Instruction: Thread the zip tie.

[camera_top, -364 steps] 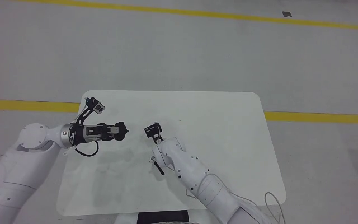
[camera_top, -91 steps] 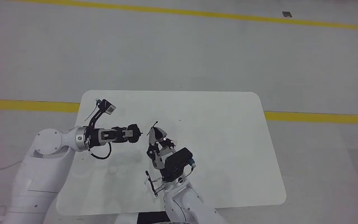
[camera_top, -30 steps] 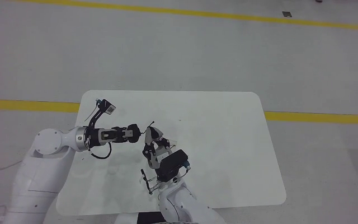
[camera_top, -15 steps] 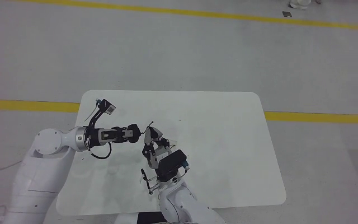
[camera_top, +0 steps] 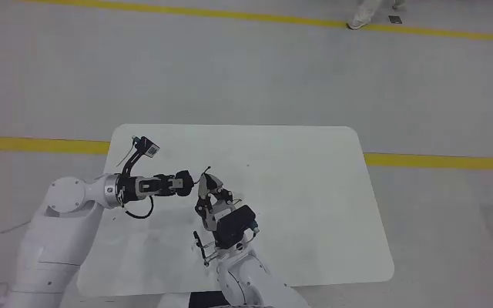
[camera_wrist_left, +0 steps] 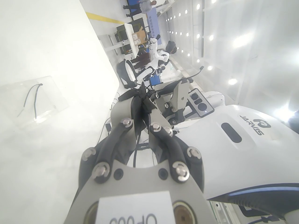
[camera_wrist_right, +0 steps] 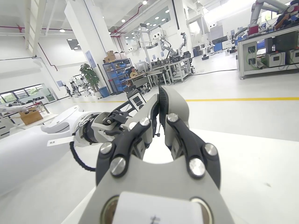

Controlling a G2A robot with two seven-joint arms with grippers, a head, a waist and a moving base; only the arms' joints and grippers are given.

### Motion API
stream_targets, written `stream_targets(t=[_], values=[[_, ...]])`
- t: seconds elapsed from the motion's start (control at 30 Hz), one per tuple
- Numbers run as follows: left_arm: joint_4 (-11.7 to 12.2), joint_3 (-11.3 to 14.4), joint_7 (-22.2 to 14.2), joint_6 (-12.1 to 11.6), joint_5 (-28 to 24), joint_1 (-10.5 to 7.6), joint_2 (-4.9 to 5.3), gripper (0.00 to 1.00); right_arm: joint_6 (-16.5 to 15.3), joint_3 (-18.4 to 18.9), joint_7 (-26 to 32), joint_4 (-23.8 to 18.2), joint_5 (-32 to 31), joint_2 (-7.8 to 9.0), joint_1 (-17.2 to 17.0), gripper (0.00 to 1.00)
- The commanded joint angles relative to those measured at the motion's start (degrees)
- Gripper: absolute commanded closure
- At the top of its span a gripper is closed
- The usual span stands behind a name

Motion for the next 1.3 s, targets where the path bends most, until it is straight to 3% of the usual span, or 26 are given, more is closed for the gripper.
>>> stream_targets(t=[0.0,1.27], values=[[0.00,0.00,0.00,0.00,0.00,0.00,0.00,1.00,0.09,0.03,-0.03,0.11,-0.16,-0.08,0.03,1.00],[0.00,0.00,0.00,0.00,0.00,0.00,0.00,1.00,-1.10,0.64,0.46,1.32,-0.38,-0.92,0.19,1.00]])
